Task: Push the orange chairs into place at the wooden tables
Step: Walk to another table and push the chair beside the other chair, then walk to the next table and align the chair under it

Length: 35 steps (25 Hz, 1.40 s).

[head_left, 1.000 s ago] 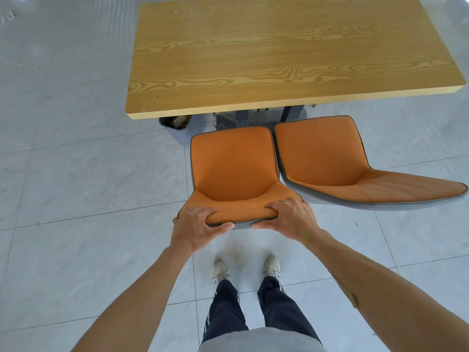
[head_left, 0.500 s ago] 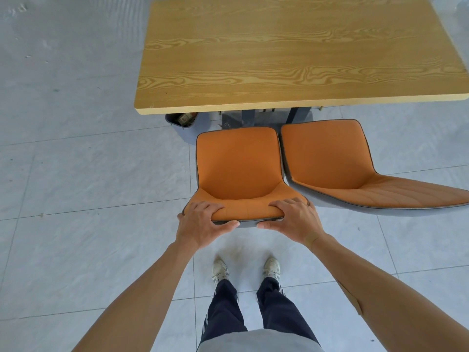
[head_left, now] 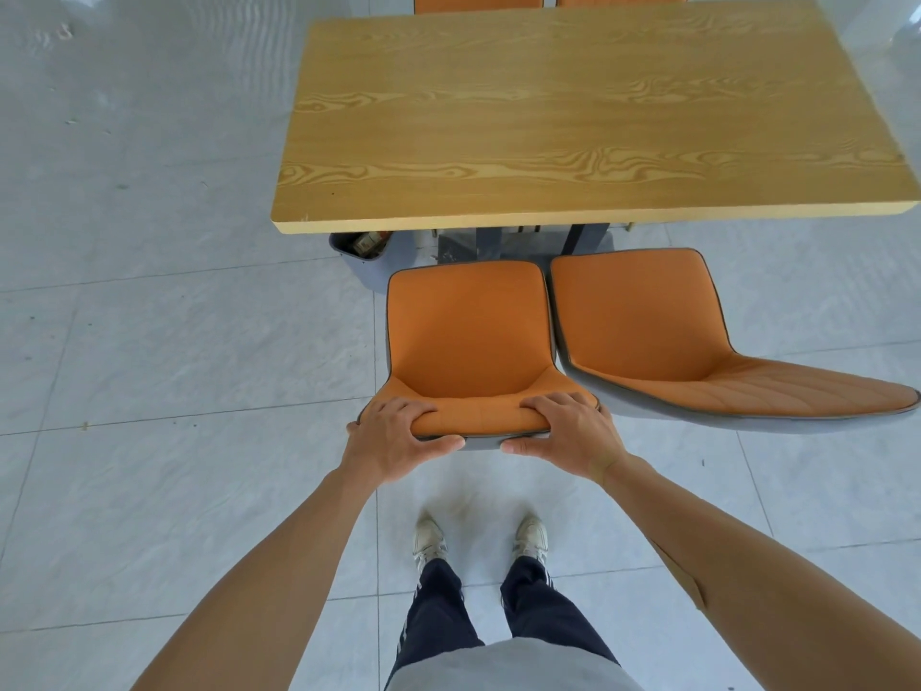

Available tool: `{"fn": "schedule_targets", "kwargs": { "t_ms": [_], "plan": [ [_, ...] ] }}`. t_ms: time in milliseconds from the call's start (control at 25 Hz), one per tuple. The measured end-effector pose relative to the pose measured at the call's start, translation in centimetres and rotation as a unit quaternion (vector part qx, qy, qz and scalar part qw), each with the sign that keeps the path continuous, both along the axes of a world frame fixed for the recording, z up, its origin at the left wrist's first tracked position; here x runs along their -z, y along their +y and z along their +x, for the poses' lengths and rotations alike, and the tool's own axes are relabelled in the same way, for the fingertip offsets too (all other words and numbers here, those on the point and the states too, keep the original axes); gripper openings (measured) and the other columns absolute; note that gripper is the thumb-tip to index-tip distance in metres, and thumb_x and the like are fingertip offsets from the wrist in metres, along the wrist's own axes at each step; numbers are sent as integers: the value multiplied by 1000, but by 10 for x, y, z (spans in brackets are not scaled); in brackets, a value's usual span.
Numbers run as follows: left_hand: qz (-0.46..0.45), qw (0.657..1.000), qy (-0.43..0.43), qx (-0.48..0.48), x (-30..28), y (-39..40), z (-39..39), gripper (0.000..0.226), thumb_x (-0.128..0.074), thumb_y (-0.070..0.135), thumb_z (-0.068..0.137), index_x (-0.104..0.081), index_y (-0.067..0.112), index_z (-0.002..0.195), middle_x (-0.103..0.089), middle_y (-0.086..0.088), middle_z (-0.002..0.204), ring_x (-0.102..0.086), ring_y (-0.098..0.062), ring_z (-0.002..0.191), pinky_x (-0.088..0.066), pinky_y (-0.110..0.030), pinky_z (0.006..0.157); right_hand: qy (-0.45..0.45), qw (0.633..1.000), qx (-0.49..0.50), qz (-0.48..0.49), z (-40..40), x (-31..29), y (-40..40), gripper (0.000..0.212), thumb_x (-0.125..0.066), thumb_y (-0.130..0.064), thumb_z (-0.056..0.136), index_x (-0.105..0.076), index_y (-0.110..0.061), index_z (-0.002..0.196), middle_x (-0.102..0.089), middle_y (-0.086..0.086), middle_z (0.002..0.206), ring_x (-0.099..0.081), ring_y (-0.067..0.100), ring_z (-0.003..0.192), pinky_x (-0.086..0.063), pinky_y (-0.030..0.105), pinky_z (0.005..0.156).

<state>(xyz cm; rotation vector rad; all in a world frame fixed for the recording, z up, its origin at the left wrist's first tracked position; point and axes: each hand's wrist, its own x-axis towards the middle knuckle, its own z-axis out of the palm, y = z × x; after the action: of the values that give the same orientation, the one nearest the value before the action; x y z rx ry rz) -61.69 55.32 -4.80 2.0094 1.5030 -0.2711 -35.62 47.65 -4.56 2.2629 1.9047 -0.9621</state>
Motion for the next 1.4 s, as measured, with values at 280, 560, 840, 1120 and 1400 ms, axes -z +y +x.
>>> {"fn": "schedule_targets", "kwargs": {
  "t_ms": [280, 560, 840, 1120, 1400],
  "plan": [
    [-77, 989, -113, -48, -28, -2, -14, 53, -63, 64, 81, -56, 37, 127, -56, 10, 123, -52, -15, 117, -46, -41, 98, -33, 991, -99, -87, -6, -33, 26, 52, -50, -75, 76, -55, -36, 110, -59, -11, 108, -53, 19, 108, -32, 59, 96],
    [-65, 983, -132, -113, -56, 15, -108, 53, -60, 55, 88, -54, 29, 134, -52, 7, 141, -47, -13, 129, -34, -25, 100, 29, 985, -166, -23, -97, -74, 83, 60, -49, -66, 85, -52, -30, 133, -57, -7, 134, -52, 17, 123, -43, 46, 102],
    [14, 945, -194, -263, -99, 39, -311, 52, -65, 59, 83, -60, 32, 127, -57, 12, 135, -51, -6, 122, -37, -23, 99, 88, 967, -234, 46, -287, -108, 162, 51, -57, -59, 87, -56, -31, 130, -59, -8, 133, -54, 11, 120, -44, 36, 100],
    [134, 889, -237, -369, -129, 51, -450, 56, -64, 70, 73, -58, 44, 122, -54, 24, 130, -47, 5, 123, -36, -20, 97, 154, 939, -288, 108, -437, -144, 227, 44, -61, -54, 87, -59, -32, 125, -57, -13, 130, -50, 8, 122, -42, 33, 102],
    [188, 881, -216, -377, -120, 109, -508, 69, -58, 77, 73, -46, 47, 134, -45, 24, 137, -36, 0, 130, -32, -25, 101, 185, 924, -295, 156, -505, -144, 309, 45, -61, -52, 87, -55, -36, 128, -52, -17, 133, -44, 6, 126, -39, 30, 104]
  ]
}}
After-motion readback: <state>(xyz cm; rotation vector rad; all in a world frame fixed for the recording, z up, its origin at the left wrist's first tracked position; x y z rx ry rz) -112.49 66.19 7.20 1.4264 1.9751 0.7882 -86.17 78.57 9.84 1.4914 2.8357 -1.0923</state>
